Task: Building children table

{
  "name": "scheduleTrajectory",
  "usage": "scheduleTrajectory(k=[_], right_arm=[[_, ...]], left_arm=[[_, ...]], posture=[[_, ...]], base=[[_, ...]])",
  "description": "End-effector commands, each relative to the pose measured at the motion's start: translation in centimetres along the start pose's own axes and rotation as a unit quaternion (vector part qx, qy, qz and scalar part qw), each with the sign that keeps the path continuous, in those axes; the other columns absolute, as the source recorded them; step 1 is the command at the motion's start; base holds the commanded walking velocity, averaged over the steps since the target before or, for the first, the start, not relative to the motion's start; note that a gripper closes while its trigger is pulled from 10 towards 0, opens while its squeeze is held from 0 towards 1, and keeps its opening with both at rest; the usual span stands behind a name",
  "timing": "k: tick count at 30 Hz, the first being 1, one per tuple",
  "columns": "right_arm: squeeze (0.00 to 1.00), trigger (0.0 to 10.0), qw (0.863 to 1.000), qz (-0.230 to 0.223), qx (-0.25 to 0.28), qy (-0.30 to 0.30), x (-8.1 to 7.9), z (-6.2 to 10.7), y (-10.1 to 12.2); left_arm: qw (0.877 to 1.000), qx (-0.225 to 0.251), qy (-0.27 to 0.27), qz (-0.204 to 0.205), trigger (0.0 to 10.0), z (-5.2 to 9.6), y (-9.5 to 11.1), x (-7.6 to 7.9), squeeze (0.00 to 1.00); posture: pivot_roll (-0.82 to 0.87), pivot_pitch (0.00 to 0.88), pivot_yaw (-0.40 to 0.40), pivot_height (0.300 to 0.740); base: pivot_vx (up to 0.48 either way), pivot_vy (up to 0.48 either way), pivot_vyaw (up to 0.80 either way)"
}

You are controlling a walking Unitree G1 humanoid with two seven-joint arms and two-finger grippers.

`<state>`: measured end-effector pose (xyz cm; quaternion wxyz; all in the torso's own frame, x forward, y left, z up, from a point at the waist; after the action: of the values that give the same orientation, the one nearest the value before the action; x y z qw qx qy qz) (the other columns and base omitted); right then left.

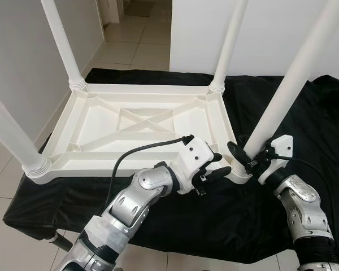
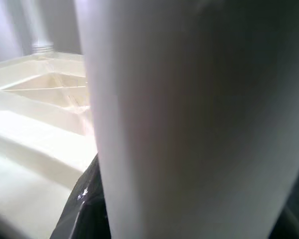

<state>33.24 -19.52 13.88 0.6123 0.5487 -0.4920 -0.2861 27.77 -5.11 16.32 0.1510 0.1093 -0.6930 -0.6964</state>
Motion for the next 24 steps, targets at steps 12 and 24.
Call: scheduleTrajectory(k=[12,24], right_arm=[[0.0,10.0,0.951,-0.037,-0.134,-0.276,-1.0,2.7,-3.2],[0.0,10.0,0.936,-0.084,-0.093,-0.33,-2.4,1.7,-1.3]], left_arm=[[1.0,-0.01,0.029,-0.004,10.0,0.0,-0.6,-1.2,0.0],[0.999,-0.001,0.053,0.005,10.0,0.0,0.0,-2.1,0.0]], posture=[[-0.14,0.0,0.003,0.74],[-0.13,0.0,0.001,0.74]], base=[[0.0,0.0,0.0],[0.0,0.0,0.0]])
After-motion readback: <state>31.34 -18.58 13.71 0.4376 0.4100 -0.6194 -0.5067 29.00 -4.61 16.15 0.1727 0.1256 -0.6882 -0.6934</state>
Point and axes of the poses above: a point about 5 cm out from each wrist's last joint towards the gripper, its own z axis pointing back from the gripper into the wrist, its own y axis along the axis of the wrist's last joint, x = y × z, the point moved 5 cm from there along -z, pointing out of the wrist towards the gripper, and after that the axes turned 11 degrees about z, right-handed, at the moved point
